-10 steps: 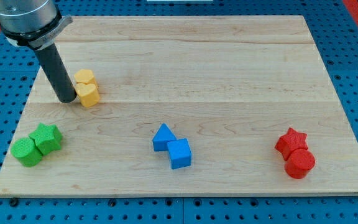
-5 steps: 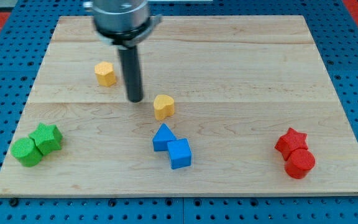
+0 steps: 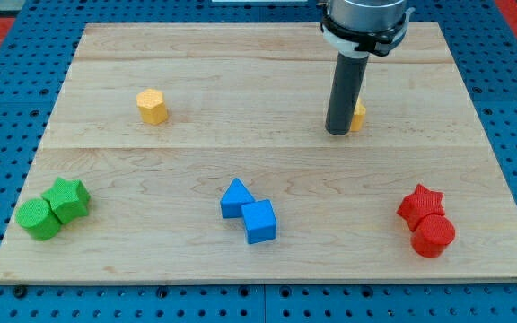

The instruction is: Push the yellow heart vertically above the red star

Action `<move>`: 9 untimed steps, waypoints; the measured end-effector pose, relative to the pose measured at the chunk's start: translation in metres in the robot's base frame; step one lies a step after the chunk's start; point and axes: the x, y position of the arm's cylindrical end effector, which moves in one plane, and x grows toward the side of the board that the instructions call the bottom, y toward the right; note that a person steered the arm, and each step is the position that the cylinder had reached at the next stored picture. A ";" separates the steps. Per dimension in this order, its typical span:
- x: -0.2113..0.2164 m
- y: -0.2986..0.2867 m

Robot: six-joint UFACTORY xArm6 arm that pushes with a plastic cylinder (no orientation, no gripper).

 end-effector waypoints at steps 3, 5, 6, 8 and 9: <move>0.010 -0.017; 0.012 -0.170; 0.015 -0.231; -0.030 -0.354; -0.067 -0.287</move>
